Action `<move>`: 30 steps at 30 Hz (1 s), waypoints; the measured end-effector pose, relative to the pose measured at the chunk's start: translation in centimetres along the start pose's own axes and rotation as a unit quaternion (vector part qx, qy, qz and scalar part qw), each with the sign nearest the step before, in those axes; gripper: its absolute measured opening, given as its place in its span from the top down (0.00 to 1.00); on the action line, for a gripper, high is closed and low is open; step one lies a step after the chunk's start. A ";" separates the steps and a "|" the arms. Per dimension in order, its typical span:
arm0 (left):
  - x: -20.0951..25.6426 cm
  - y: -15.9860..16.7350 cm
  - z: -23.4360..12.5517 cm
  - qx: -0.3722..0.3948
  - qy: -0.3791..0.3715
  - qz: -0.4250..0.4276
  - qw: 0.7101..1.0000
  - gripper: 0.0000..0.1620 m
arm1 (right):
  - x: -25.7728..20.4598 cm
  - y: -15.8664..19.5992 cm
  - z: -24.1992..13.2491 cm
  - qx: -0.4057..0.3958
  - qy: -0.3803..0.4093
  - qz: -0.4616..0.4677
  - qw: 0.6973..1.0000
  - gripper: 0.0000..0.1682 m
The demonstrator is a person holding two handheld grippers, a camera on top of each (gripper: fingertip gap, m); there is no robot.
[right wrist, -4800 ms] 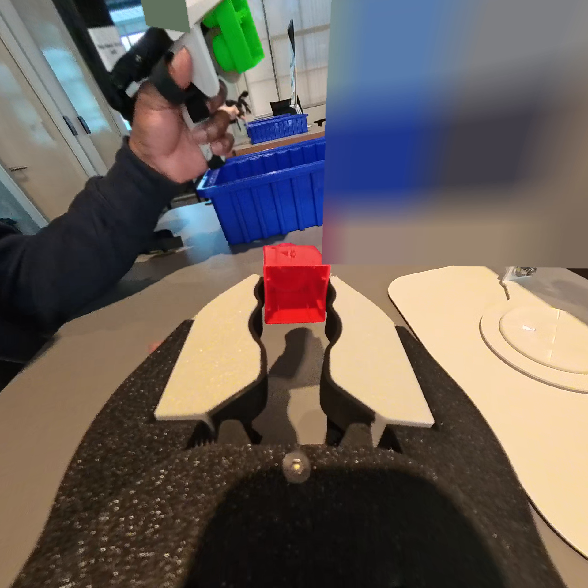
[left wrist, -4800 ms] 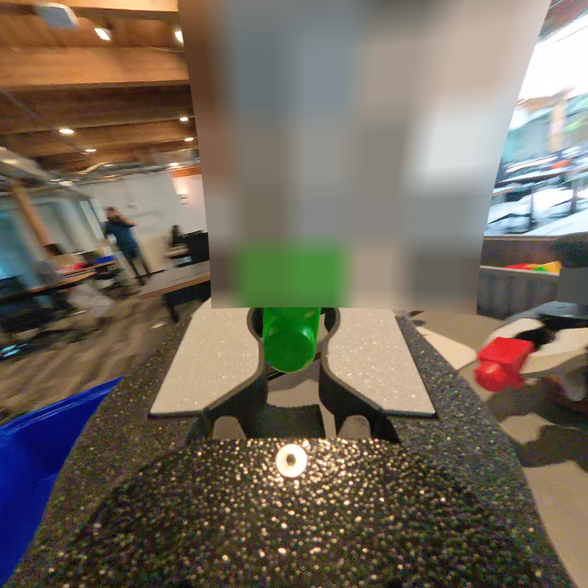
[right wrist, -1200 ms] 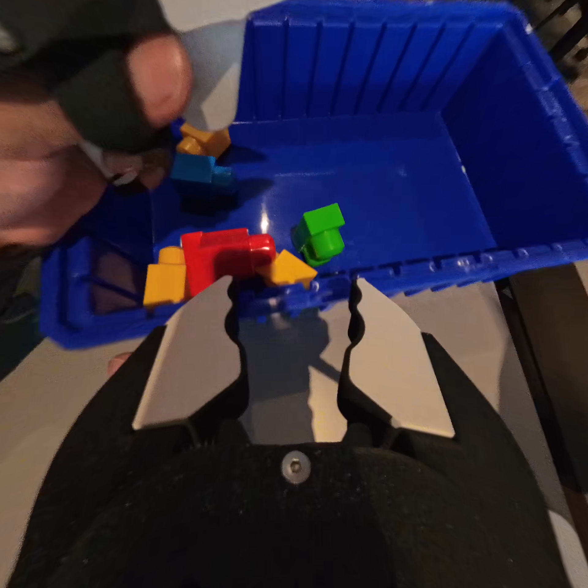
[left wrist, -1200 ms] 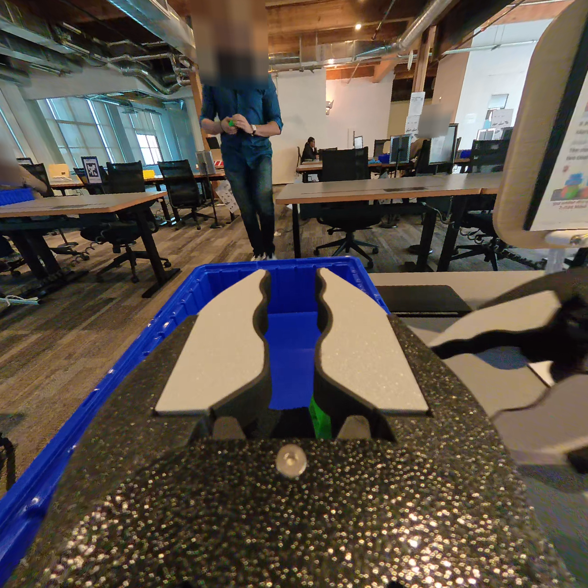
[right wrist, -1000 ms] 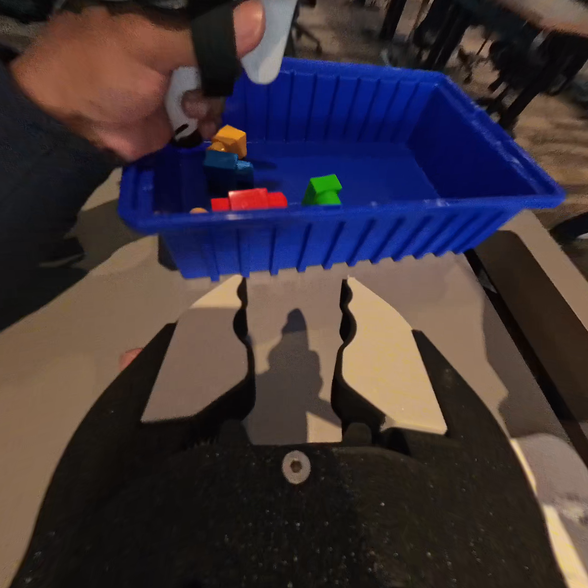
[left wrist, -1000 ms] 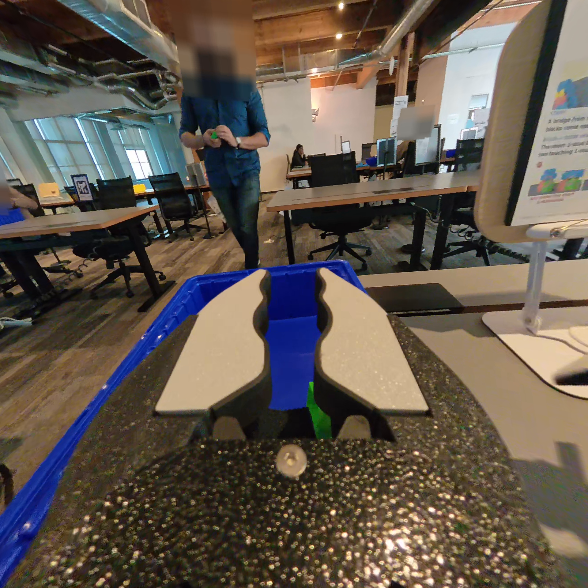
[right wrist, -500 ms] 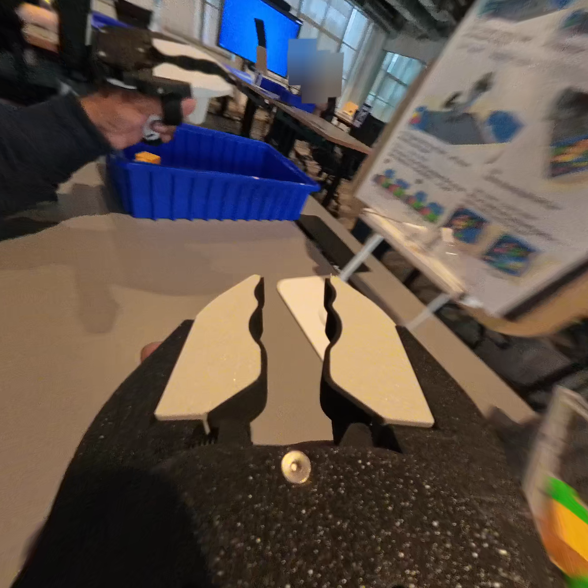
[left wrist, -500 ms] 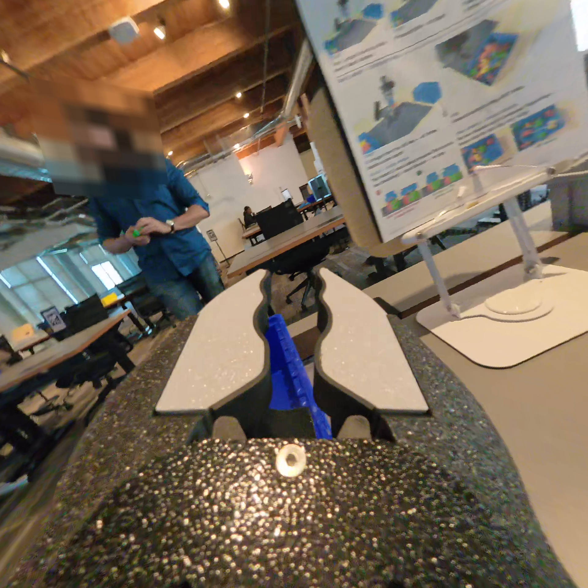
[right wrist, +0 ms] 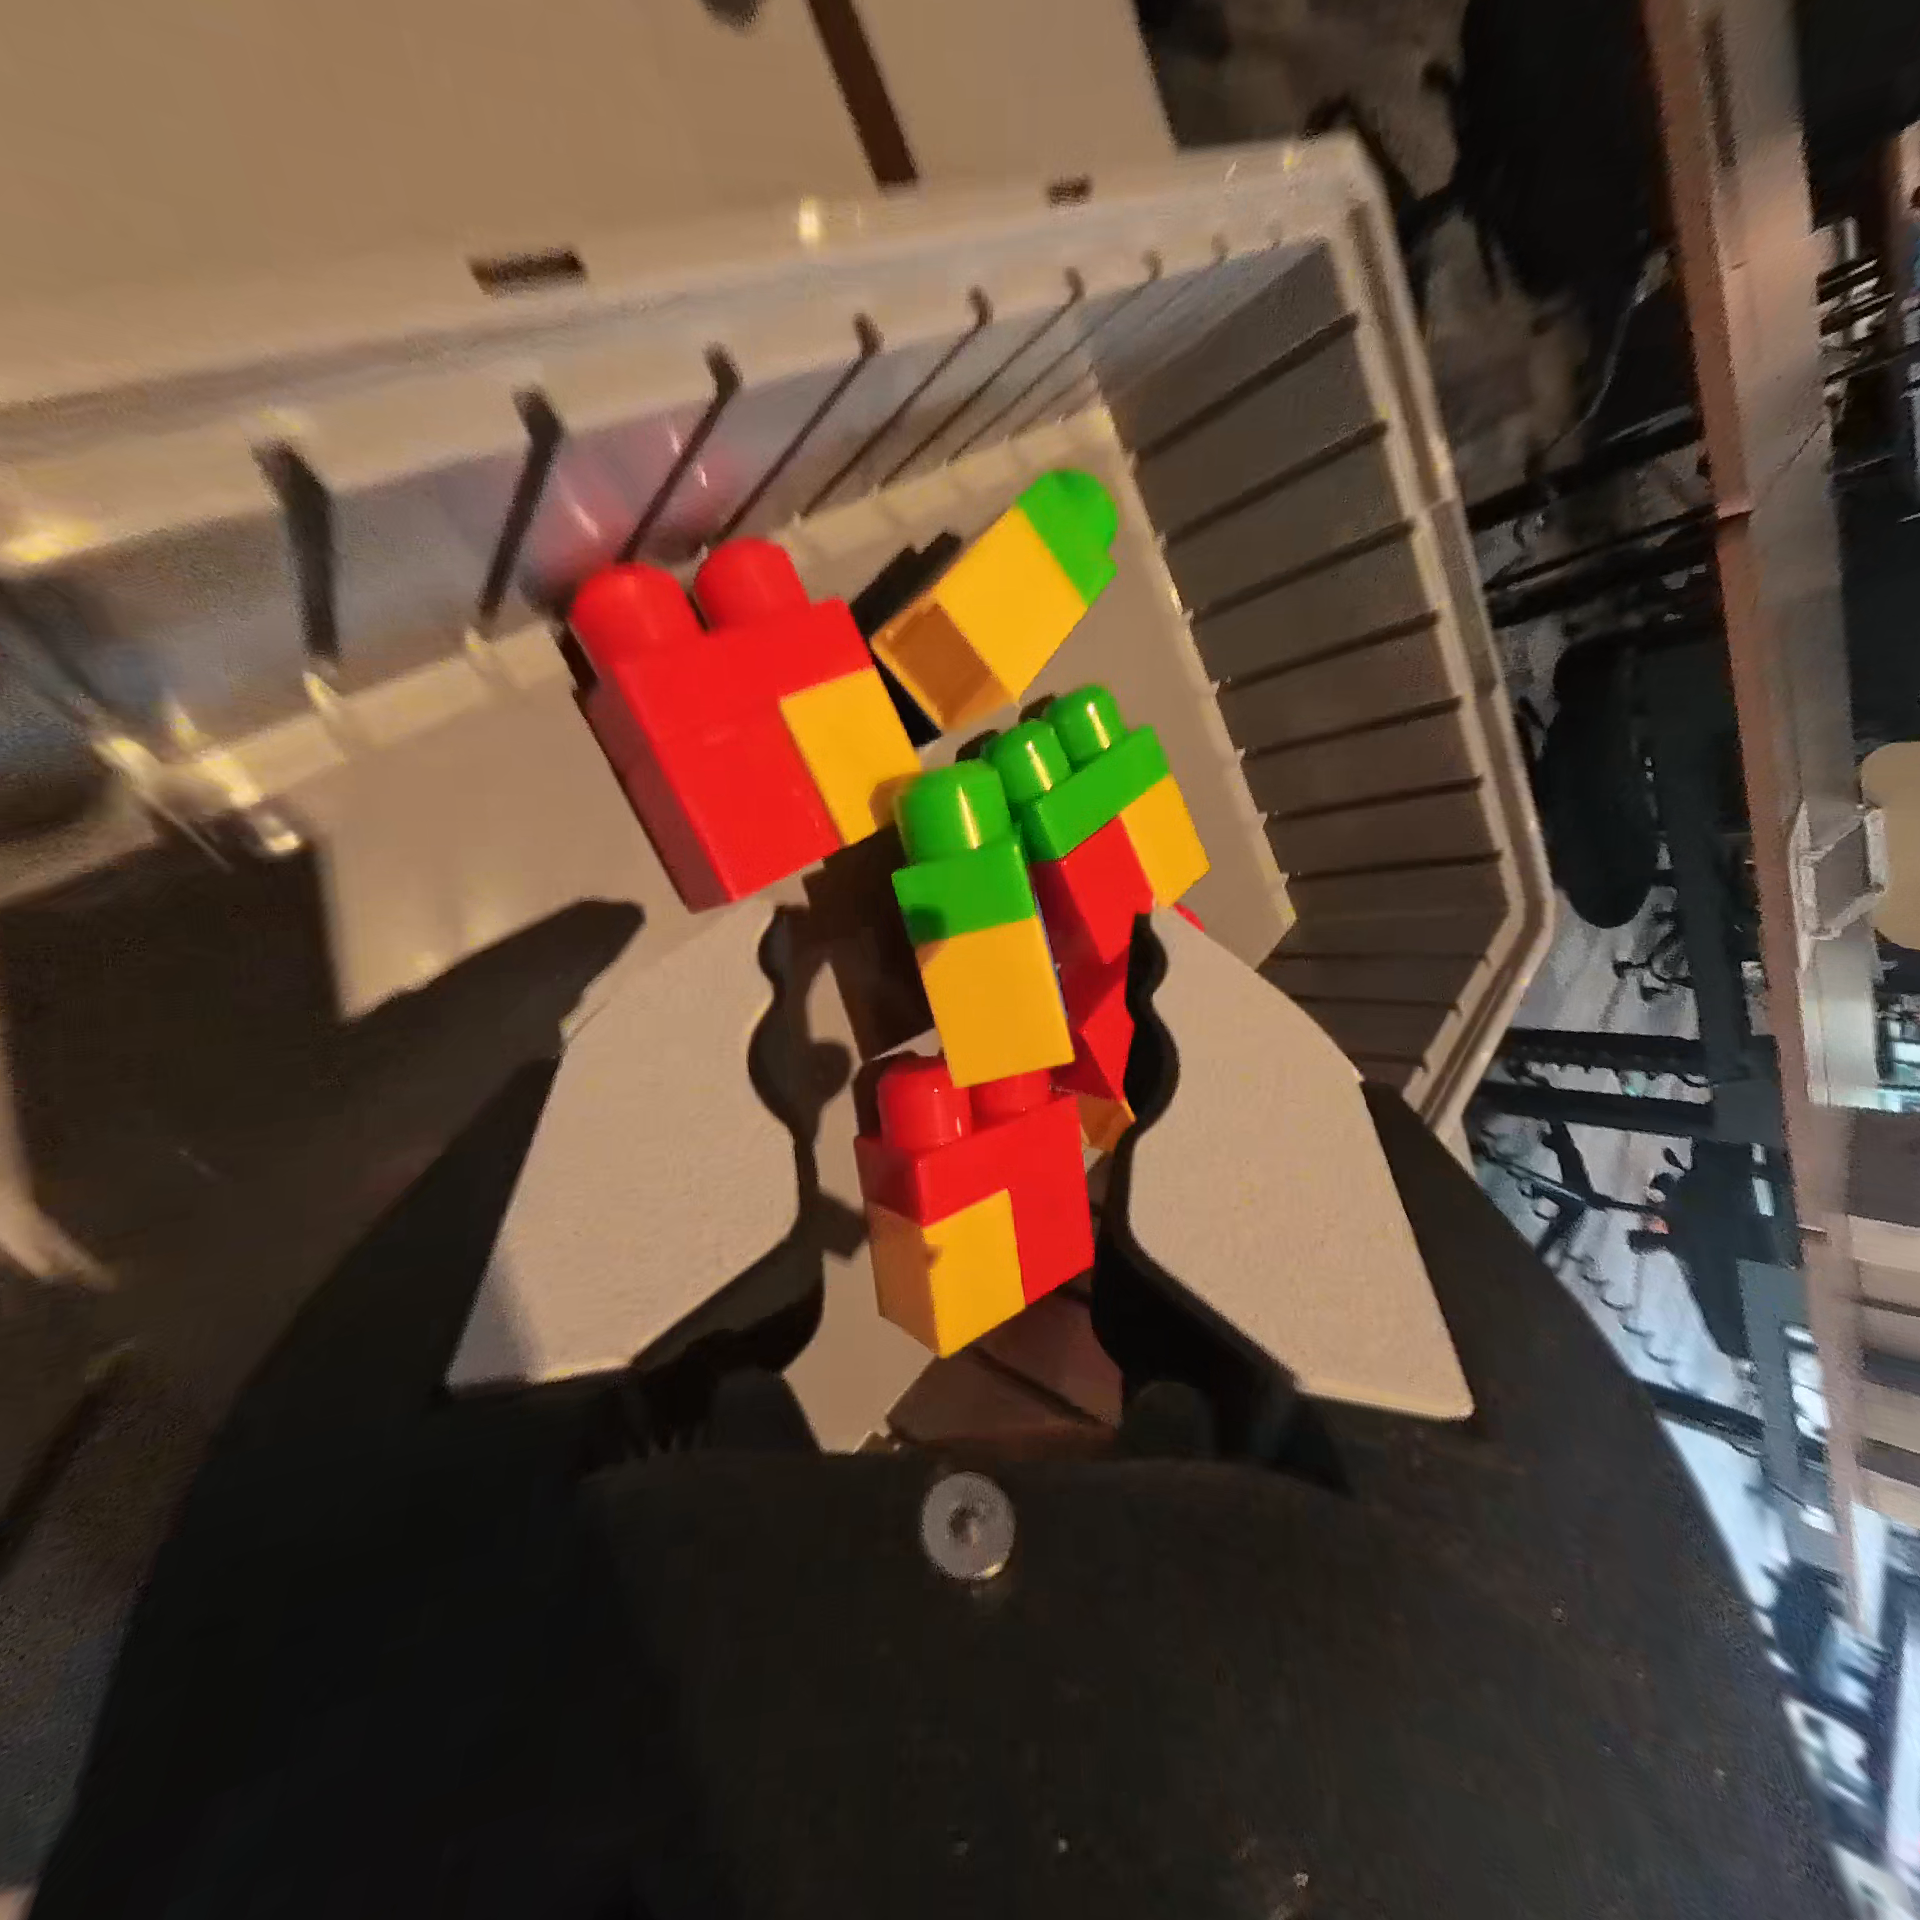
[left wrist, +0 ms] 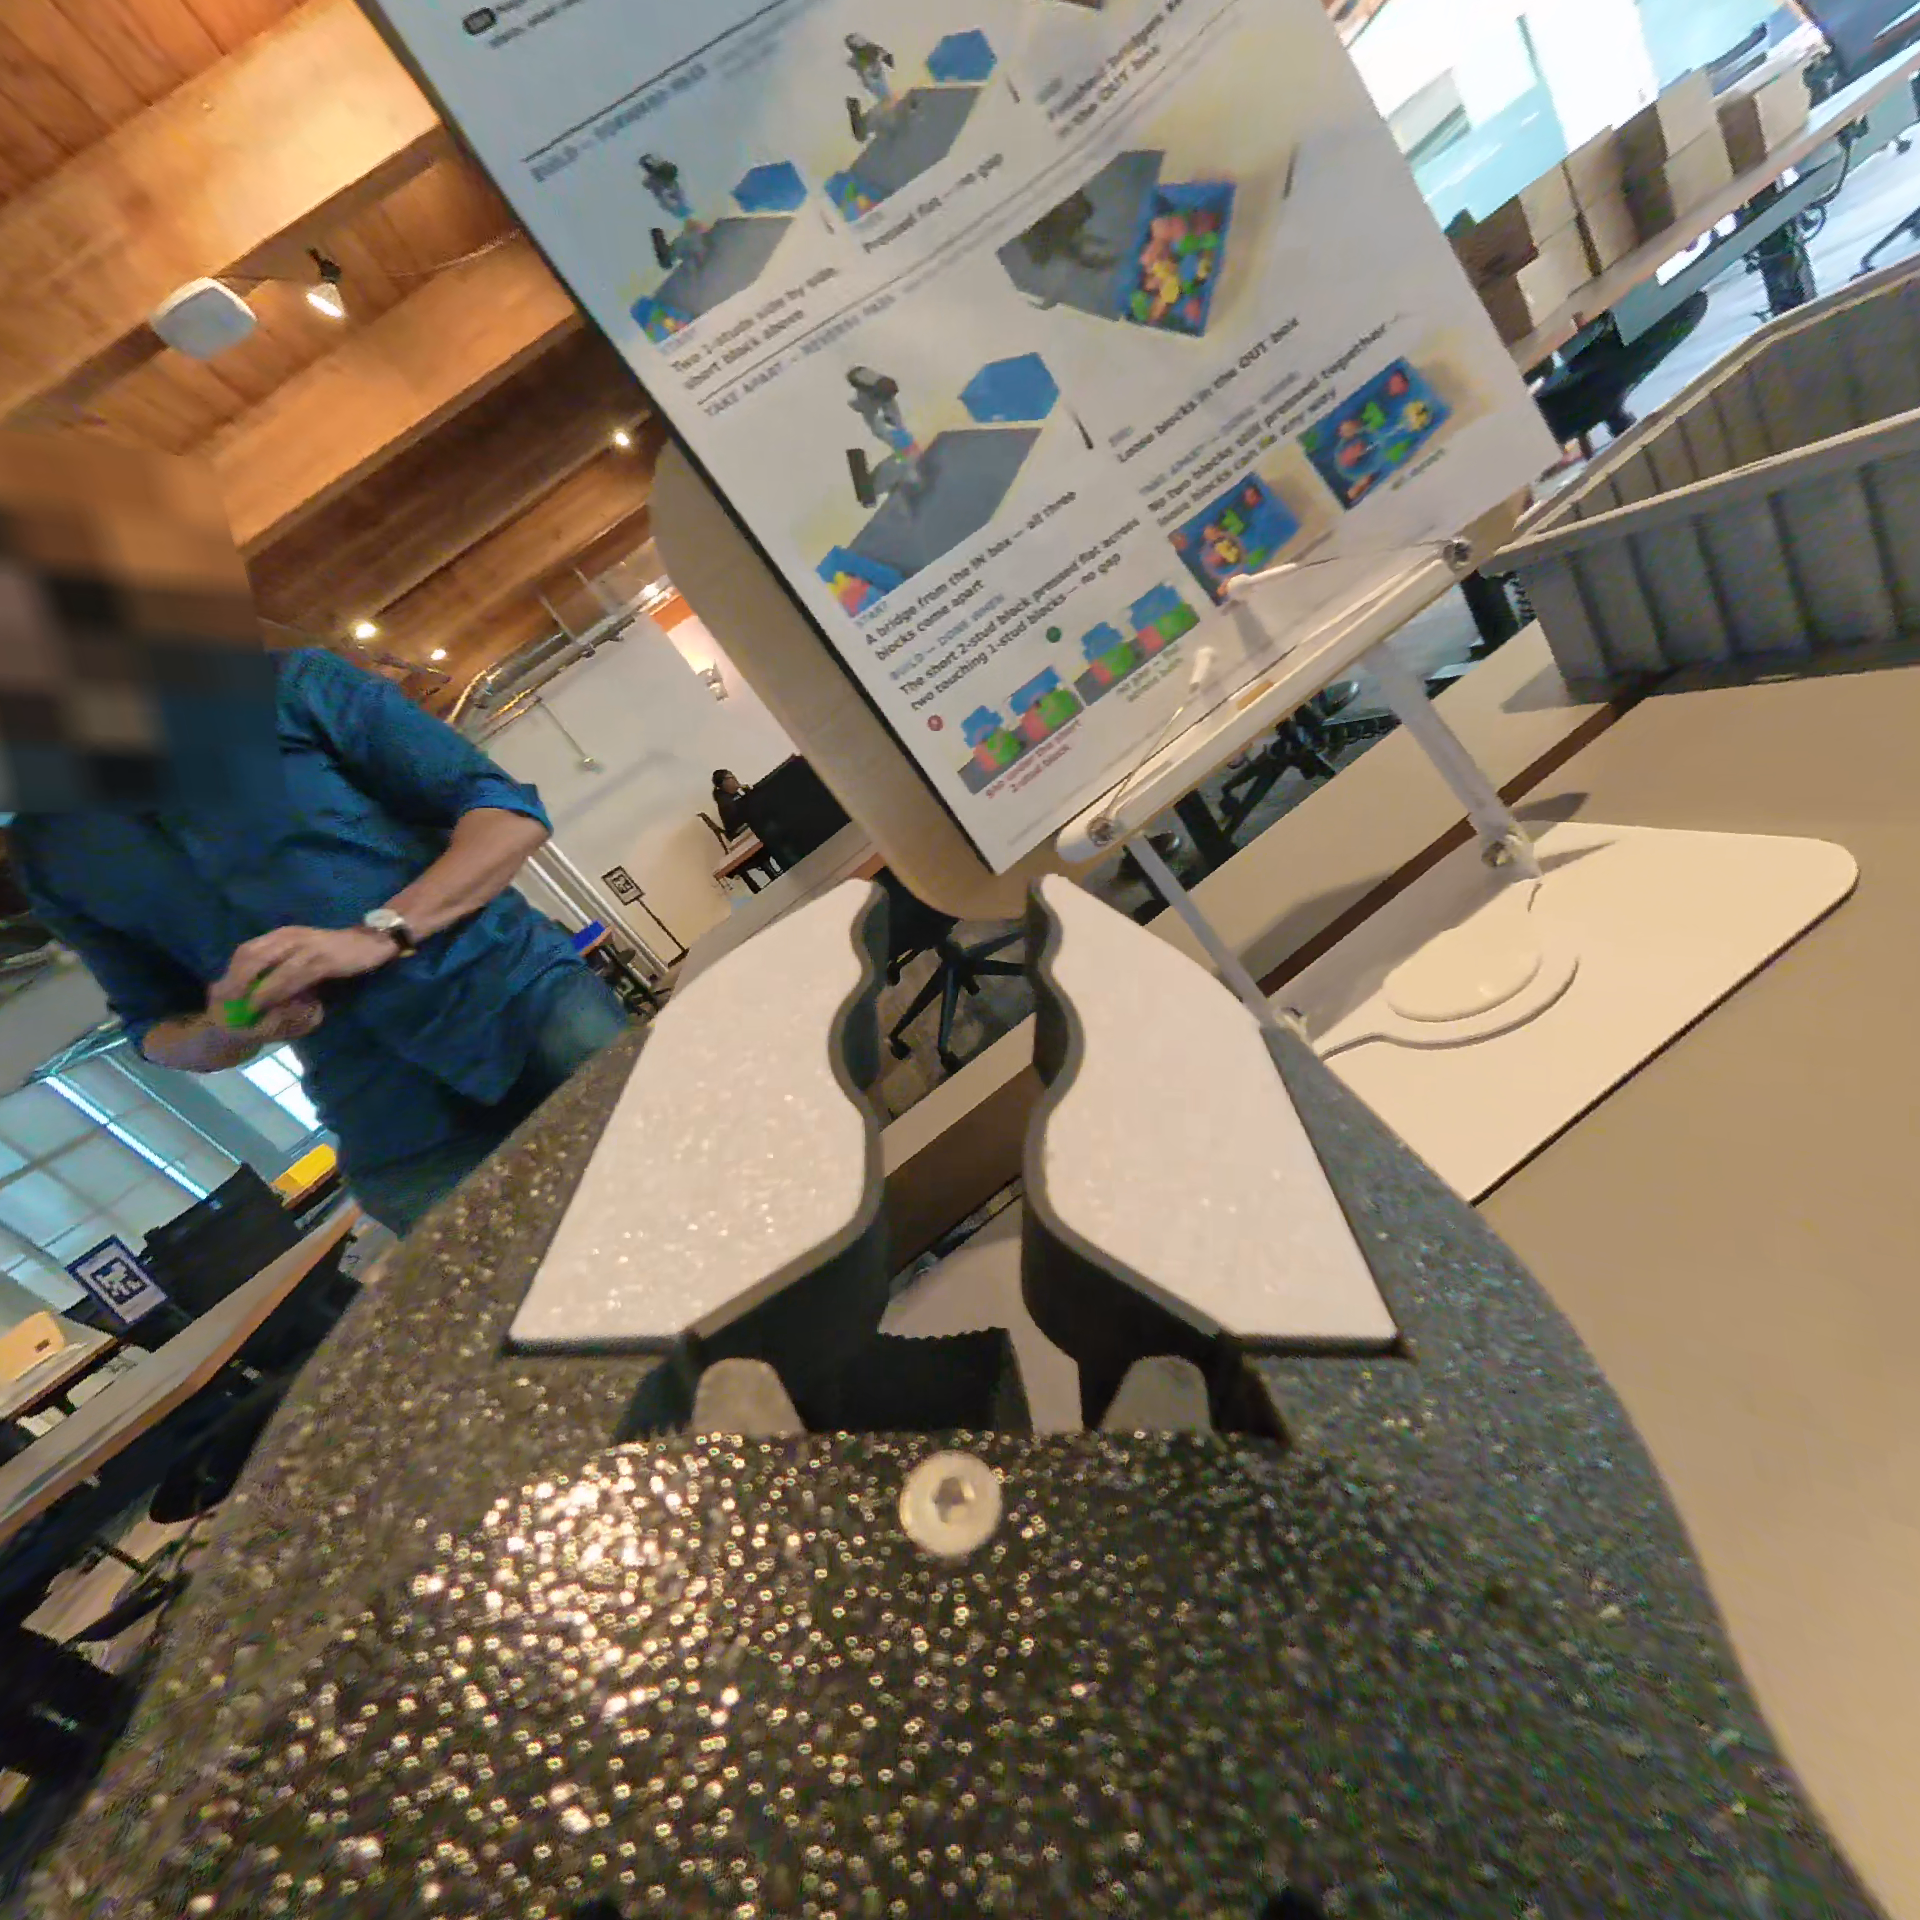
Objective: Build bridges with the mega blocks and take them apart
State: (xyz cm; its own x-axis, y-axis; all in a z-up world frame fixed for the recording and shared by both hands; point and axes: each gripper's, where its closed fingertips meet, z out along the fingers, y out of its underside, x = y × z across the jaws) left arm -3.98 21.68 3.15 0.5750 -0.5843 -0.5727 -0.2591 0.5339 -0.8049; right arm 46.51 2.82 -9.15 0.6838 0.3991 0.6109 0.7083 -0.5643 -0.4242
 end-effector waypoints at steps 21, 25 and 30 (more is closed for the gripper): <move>3.6 0.6 1.1 0.001 0.038 0.007 0.999 0.85 | -0.5 2.8 4.3 -0.104 0.001 -0.062 0.993 0.65; 4.1 0.8 1.3 -0.001 0.043 0.004 0.999 0.86 | -0.5 3.4 4.9 -0.130 0.007 -0.091 0.987 0.65; 4.4 1.1 1.4 -0.003 0.046 0.007 0.999 0.86 | -0.3 3.6 5.2 -0.140 0.016 -0.103 0.985 0.72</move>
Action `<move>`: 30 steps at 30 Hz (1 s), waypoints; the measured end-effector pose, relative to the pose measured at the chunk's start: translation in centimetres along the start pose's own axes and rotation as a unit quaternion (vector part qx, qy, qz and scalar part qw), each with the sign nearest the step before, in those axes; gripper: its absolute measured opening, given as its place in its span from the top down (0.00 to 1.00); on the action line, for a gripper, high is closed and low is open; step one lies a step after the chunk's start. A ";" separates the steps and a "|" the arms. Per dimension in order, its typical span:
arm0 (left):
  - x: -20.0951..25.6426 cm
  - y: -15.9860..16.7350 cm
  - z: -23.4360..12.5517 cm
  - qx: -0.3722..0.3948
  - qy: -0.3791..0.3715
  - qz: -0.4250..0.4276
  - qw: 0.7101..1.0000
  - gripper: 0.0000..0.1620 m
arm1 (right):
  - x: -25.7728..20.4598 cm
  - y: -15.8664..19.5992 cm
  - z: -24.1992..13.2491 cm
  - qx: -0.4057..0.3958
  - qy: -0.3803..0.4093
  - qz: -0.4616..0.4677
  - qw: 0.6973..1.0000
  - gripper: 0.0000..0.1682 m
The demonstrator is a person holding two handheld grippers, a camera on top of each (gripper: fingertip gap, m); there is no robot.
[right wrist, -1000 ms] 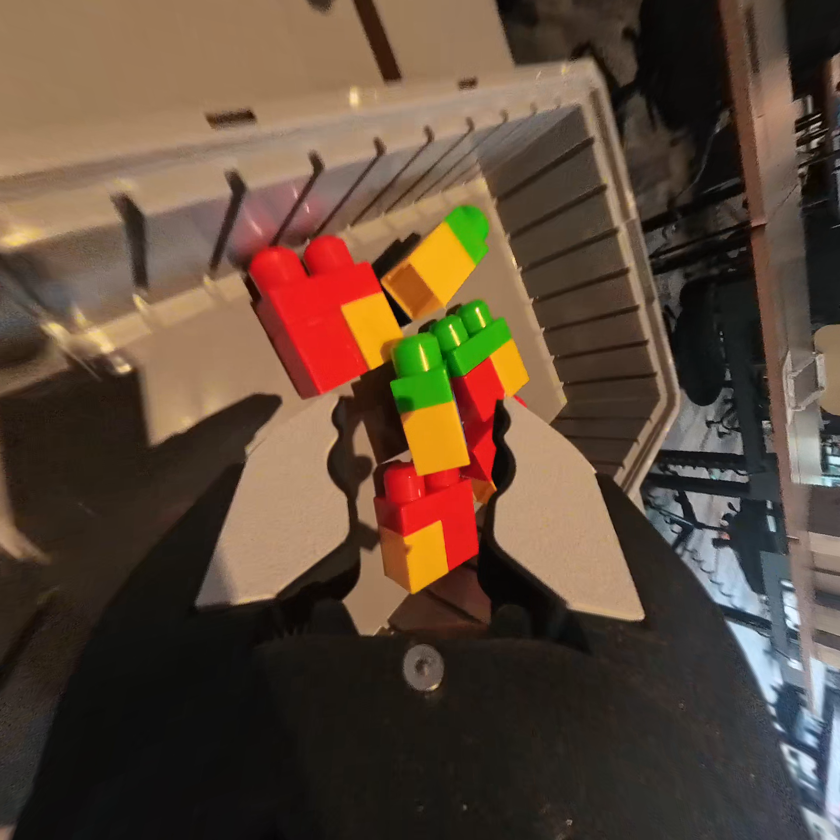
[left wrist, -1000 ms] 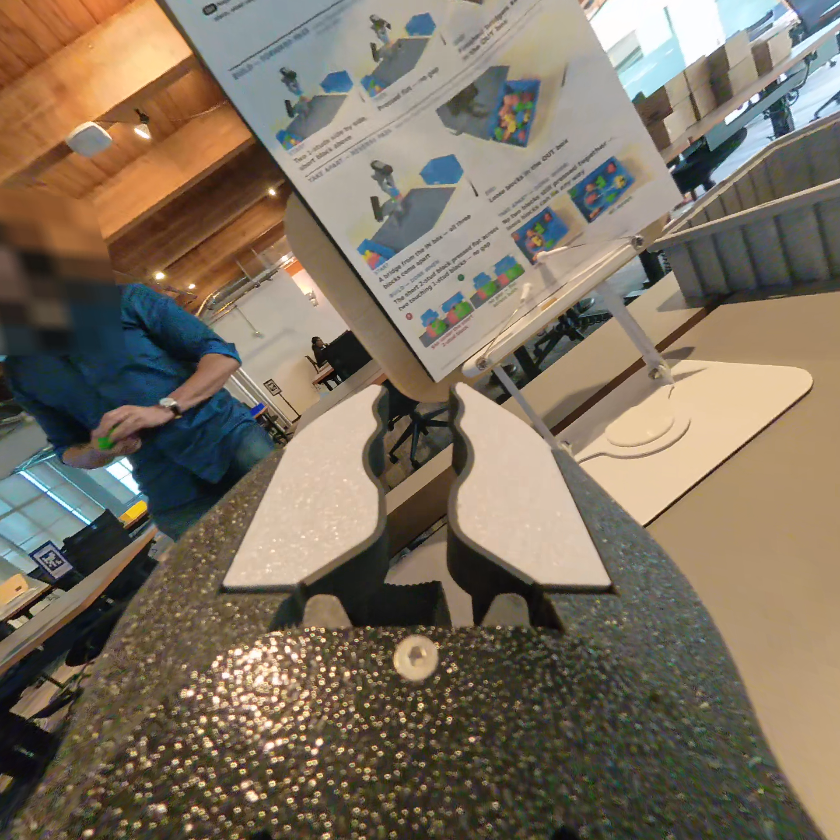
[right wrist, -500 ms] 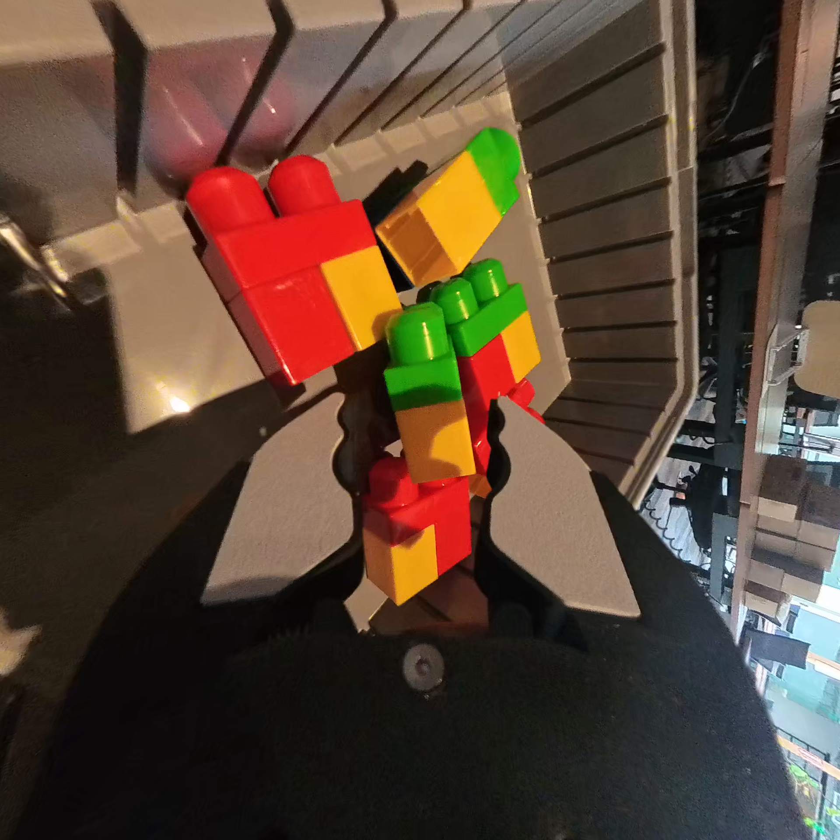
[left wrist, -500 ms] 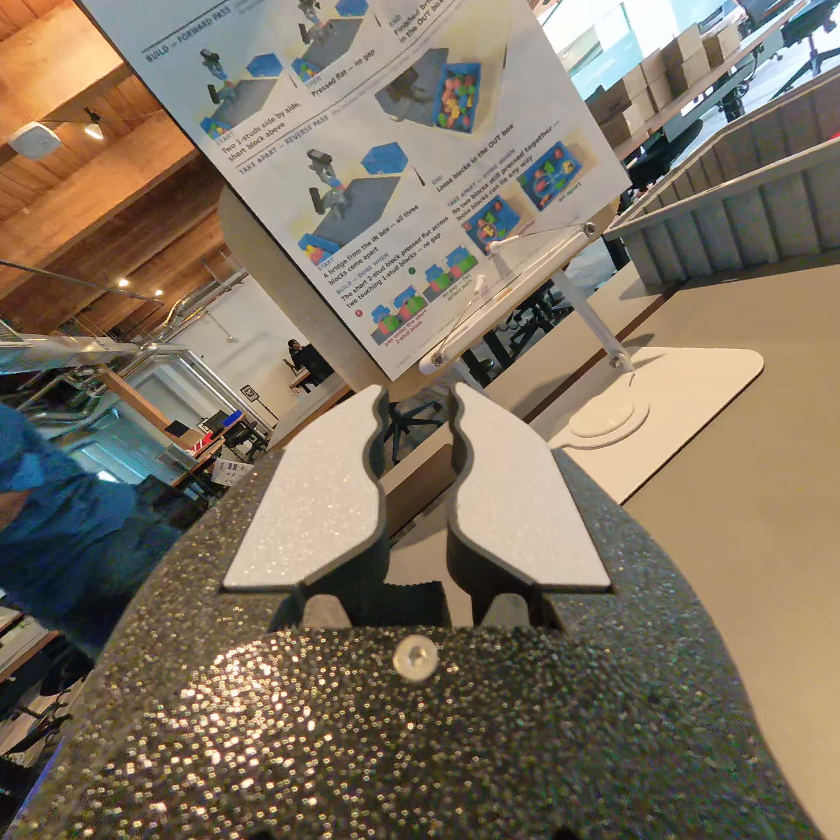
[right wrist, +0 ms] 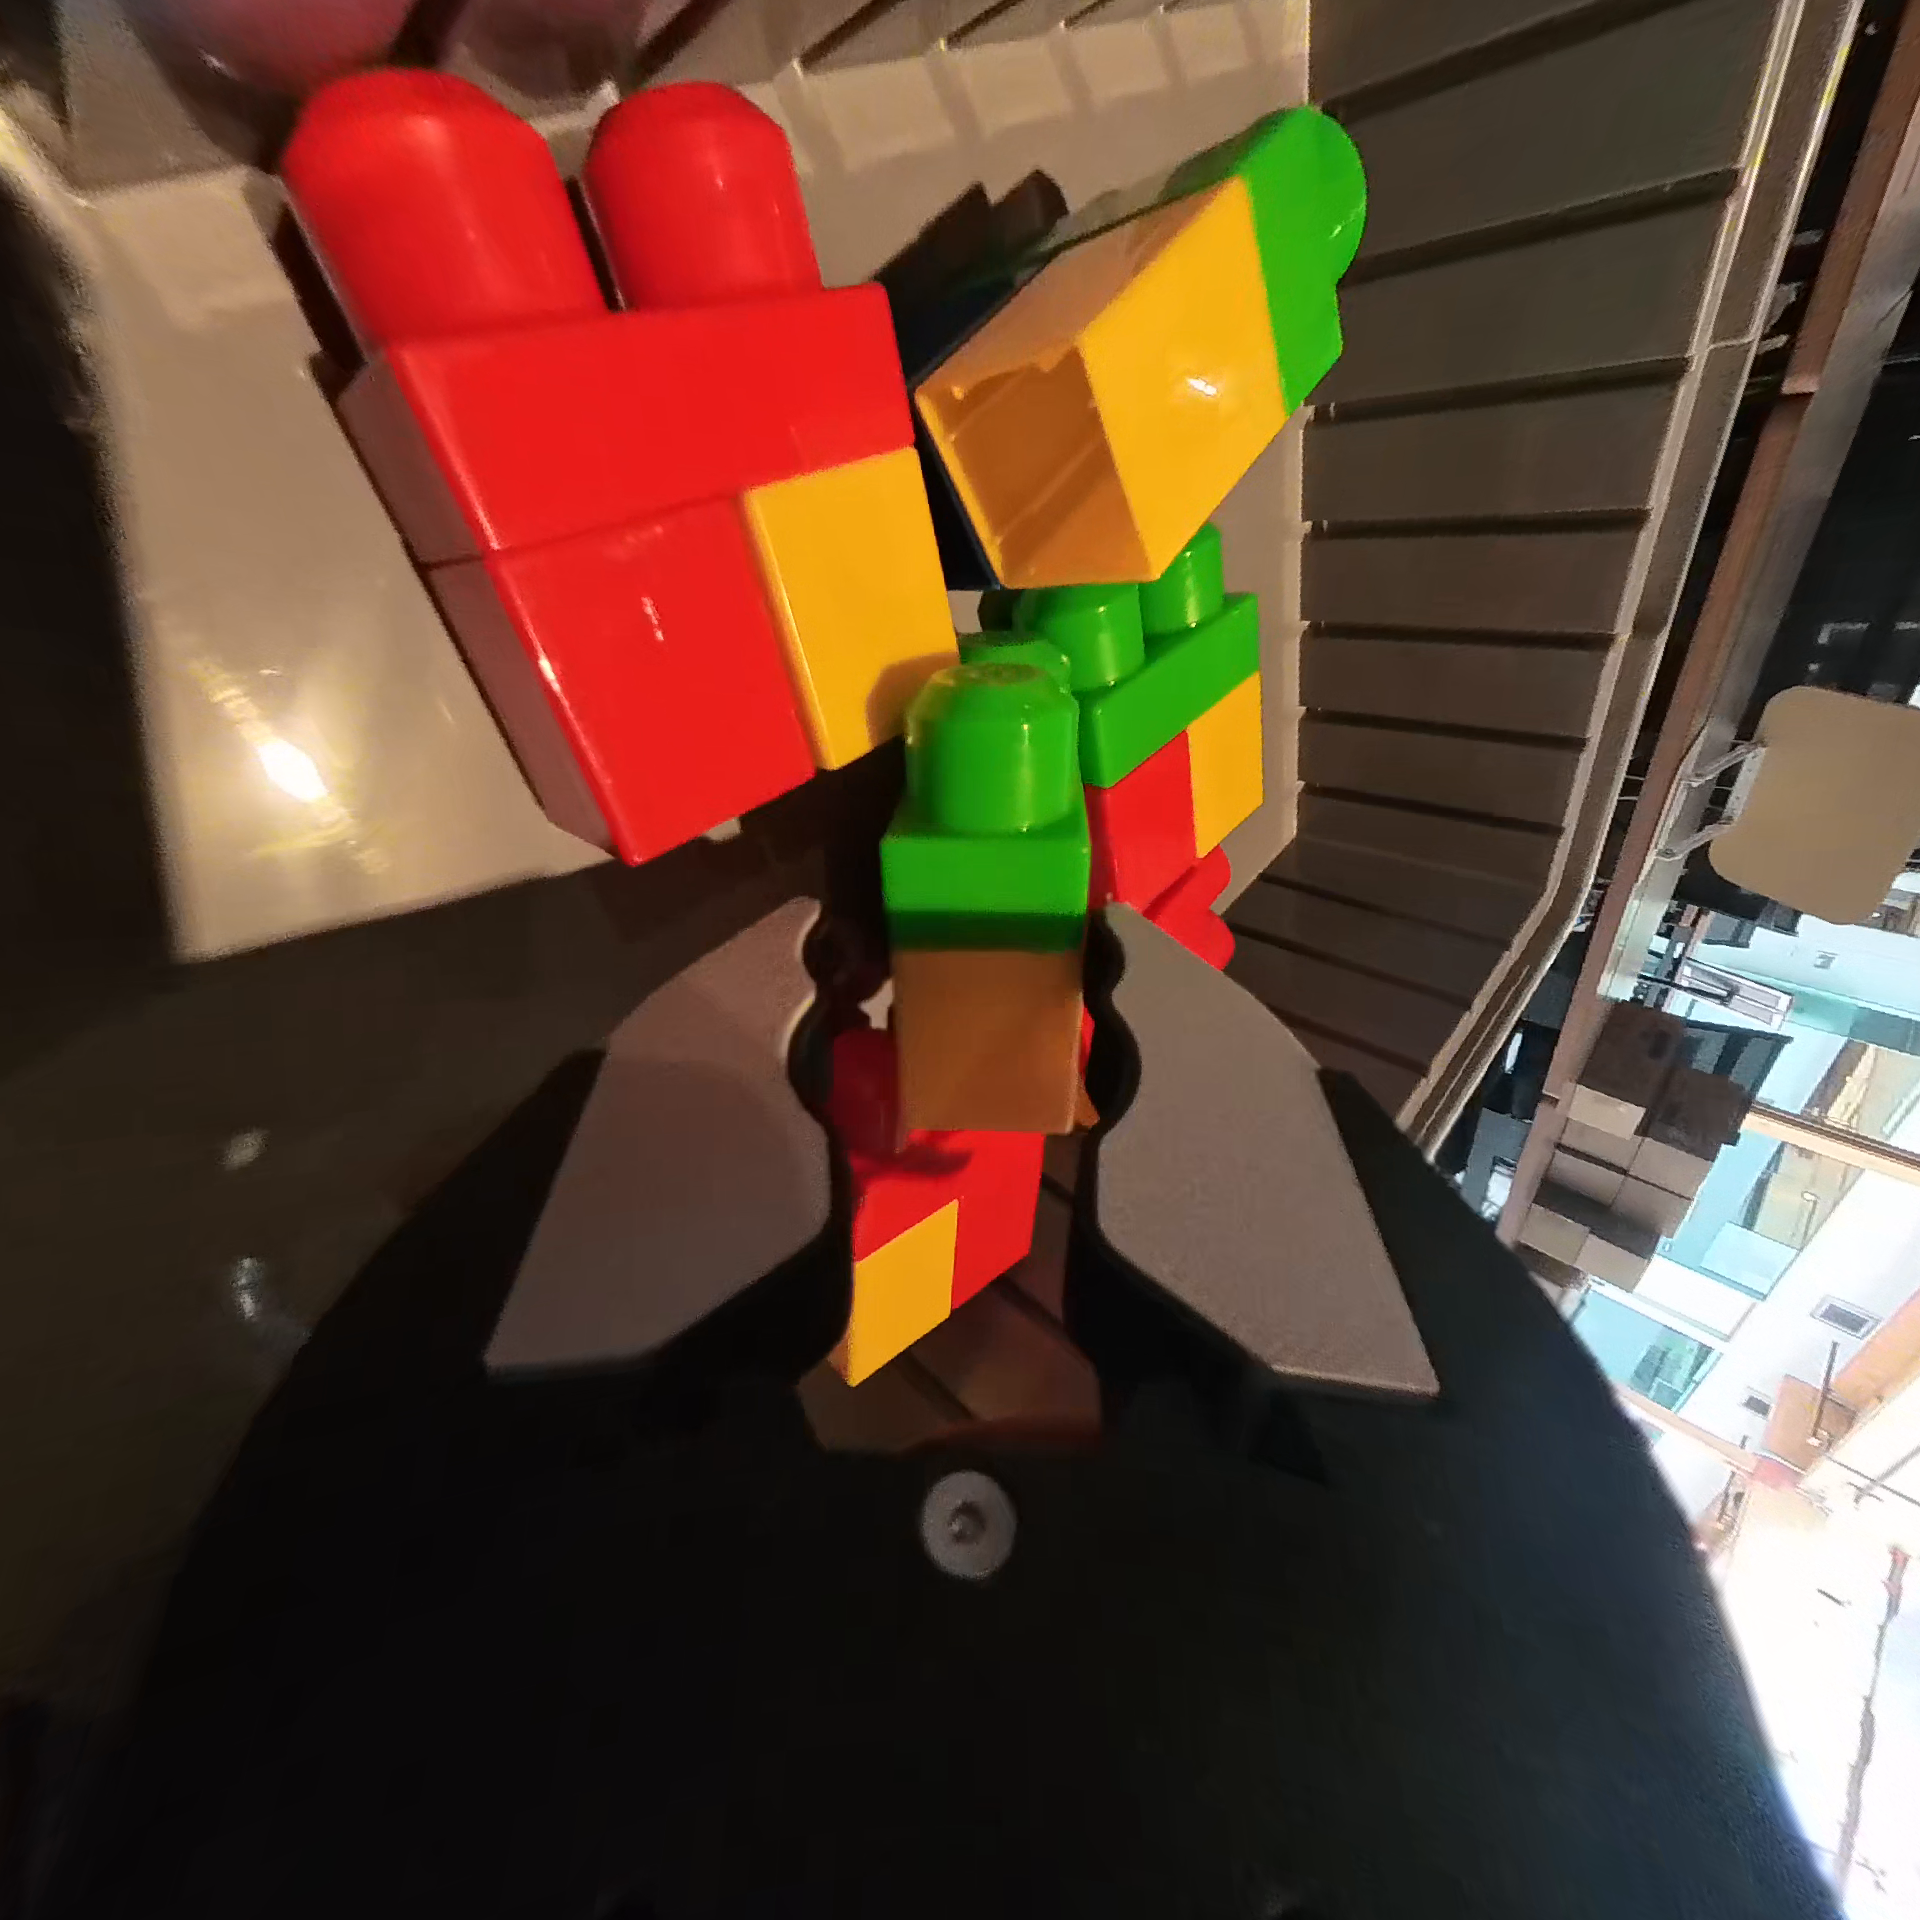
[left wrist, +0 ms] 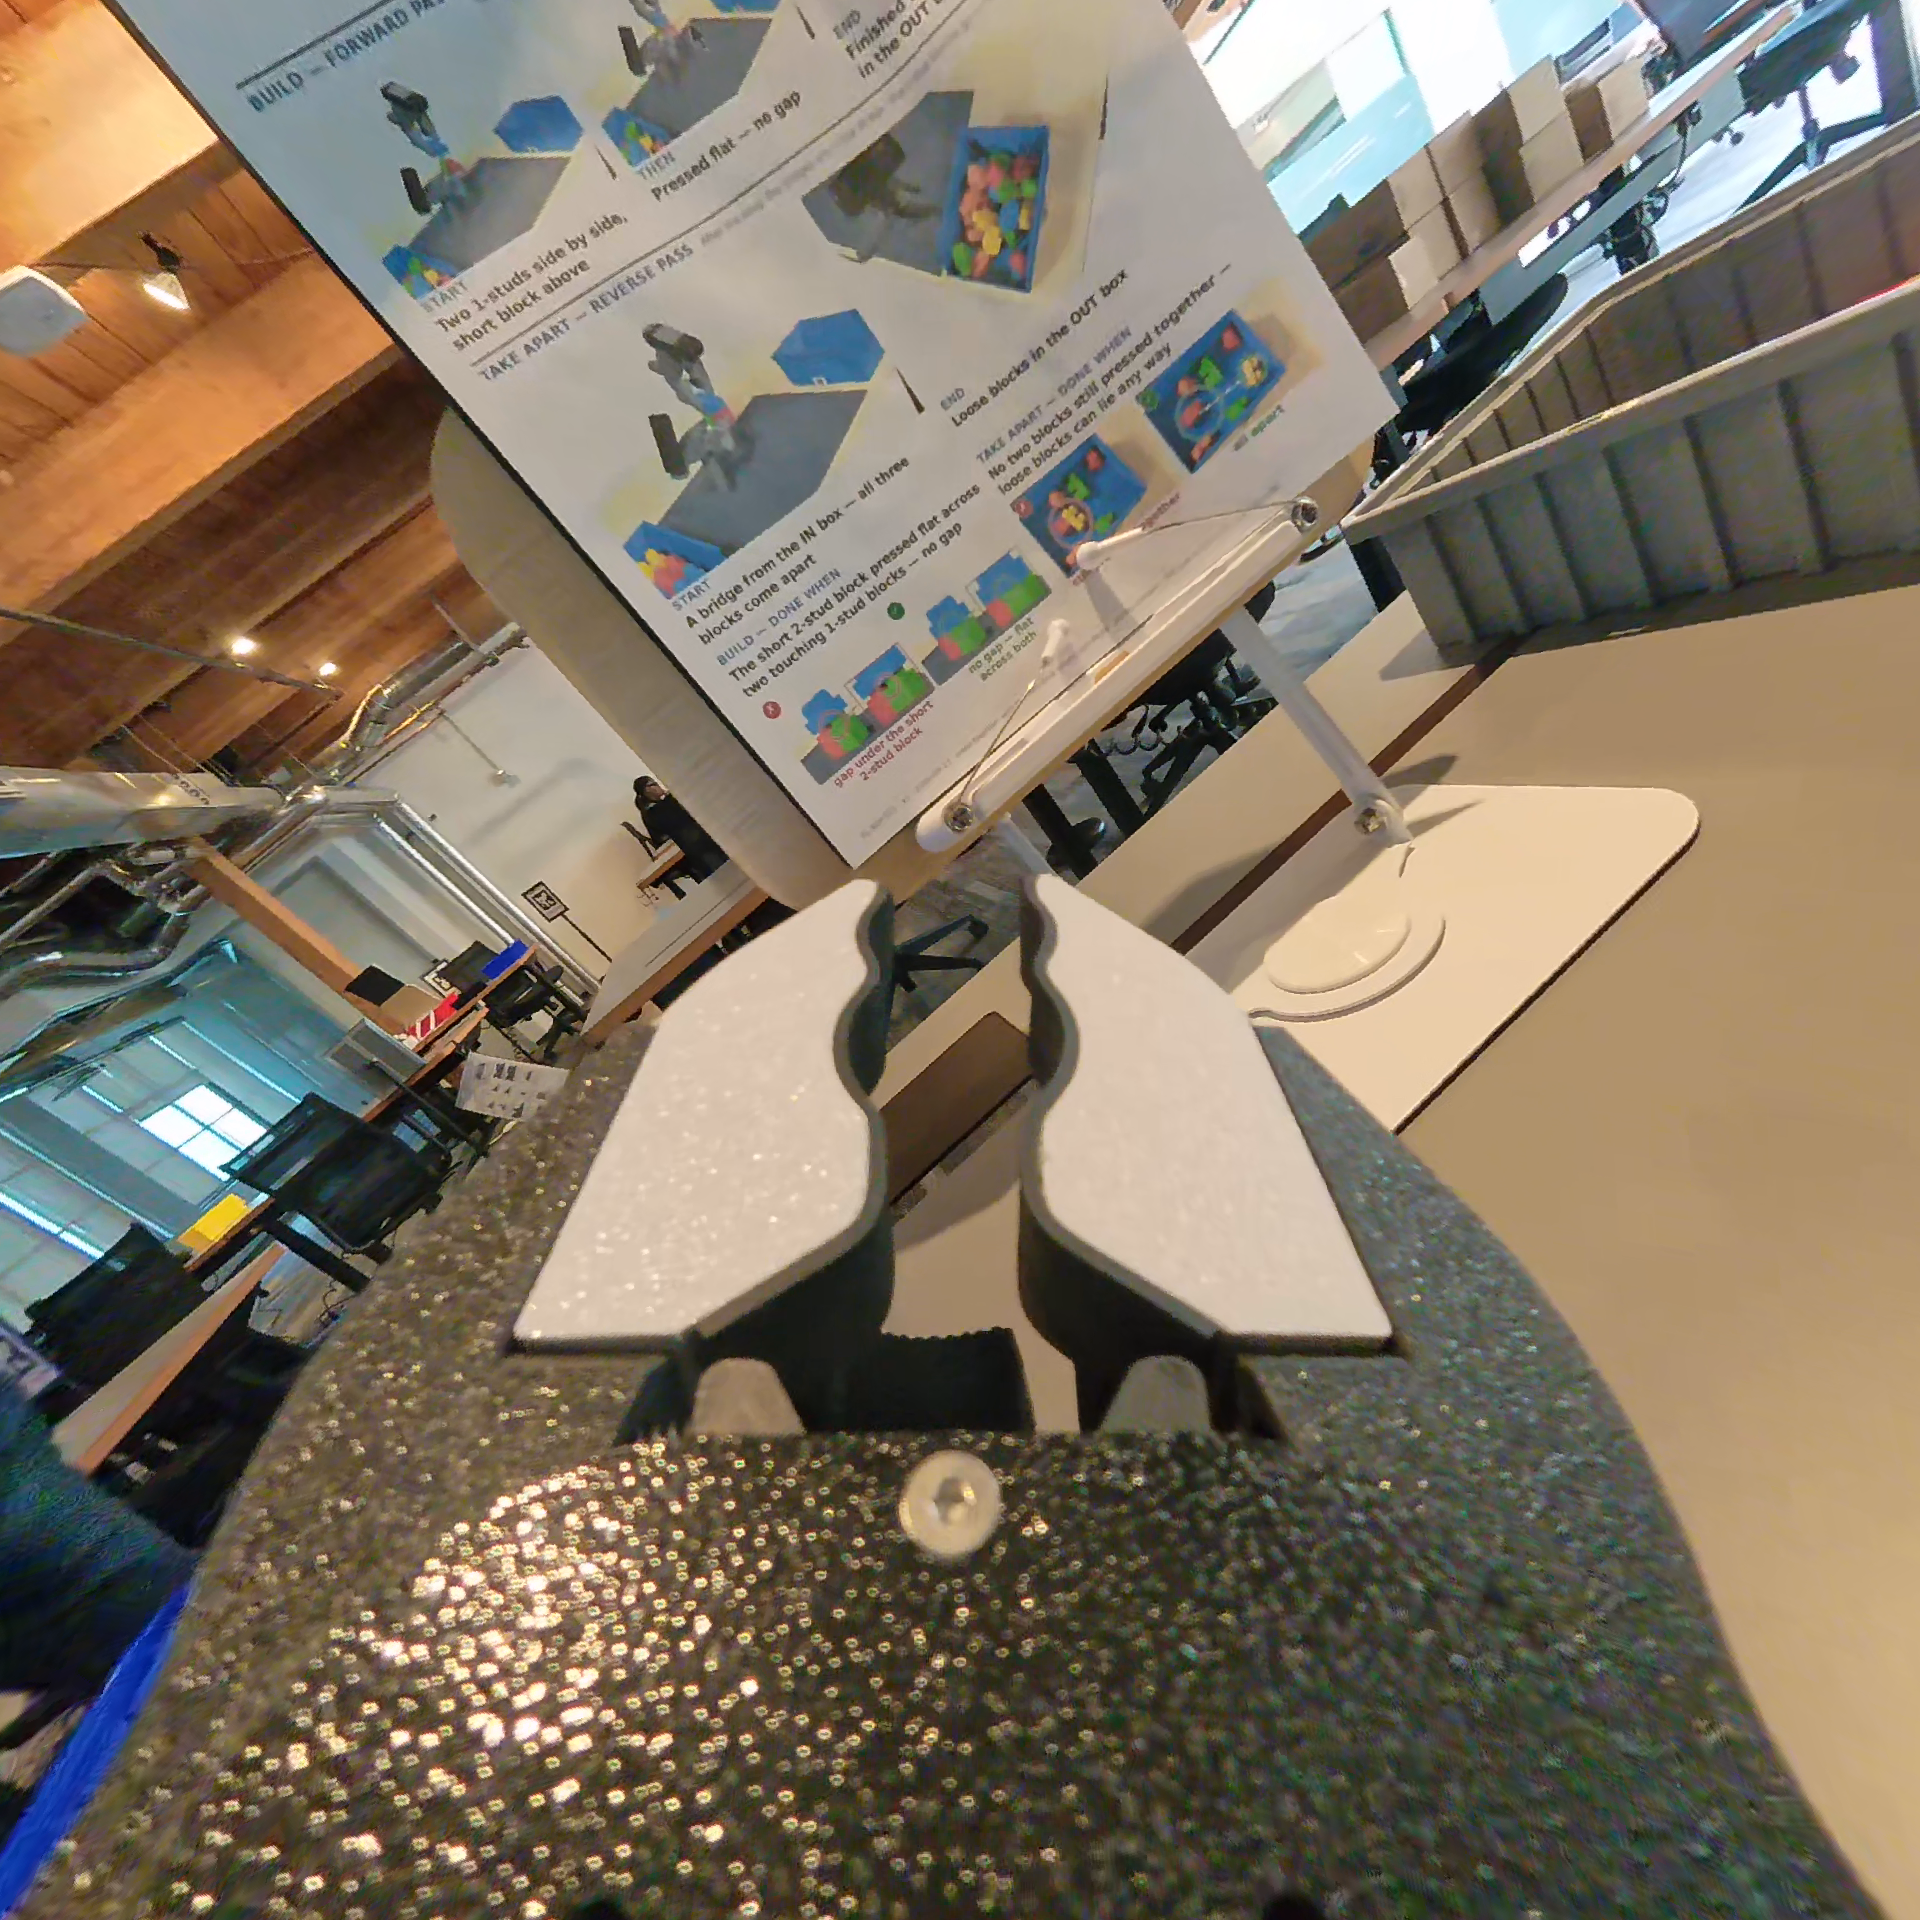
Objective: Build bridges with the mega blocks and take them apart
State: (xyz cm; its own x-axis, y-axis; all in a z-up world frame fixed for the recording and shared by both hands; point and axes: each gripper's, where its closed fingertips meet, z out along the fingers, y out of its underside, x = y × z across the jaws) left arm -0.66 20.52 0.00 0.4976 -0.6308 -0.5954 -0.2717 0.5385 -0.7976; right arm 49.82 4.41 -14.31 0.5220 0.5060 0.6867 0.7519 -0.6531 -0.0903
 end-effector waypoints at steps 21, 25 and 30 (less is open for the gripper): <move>0.7 0.1 0.2 0.001 0.009 -0.003 1.000 0.87 | 0.6 0.6 -0.9 -0.023 0.015 0.026 0.999 0.79; 0.5 0.2 0.2 0.002 0.009 -0.013 1.000 0.87 | 0.8 0.7 -2.4 -0.005 0.015 0.054 0.998 0.79; 0.7 0.4 0.3 0.003 0.014 -0.034 0.999 0.87 | 0.8 0.1 -5.0 0.039 0.012 0.102 0.994 0.79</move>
